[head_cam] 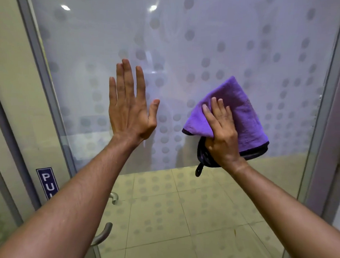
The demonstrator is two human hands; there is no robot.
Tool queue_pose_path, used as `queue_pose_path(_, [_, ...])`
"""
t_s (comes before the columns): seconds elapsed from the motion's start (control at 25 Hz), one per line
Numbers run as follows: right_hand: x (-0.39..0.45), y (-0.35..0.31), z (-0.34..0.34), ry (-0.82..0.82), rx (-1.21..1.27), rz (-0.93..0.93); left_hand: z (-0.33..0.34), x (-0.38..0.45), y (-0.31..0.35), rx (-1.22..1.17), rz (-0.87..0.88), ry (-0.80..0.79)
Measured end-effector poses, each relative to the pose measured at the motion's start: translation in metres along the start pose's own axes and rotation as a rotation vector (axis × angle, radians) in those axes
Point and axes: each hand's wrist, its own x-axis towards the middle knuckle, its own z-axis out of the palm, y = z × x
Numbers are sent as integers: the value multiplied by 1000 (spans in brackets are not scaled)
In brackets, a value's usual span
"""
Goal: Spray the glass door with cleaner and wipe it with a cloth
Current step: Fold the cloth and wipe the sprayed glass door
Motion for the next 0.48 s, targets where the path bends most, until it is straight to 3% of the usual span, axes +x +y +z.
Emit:
queue_pose_path(0.08, [-3,-9,5,11,29,46,1,0,1,2,-8,4])
queue_pose_path(0.36, [-107,11,-8,-251,-61,-325,2,-6,4,-13,-5,5])
queue_pose_path(0.48, [-84,14,-10,-221,-64,-284,3,-6,5,1,-6,4])
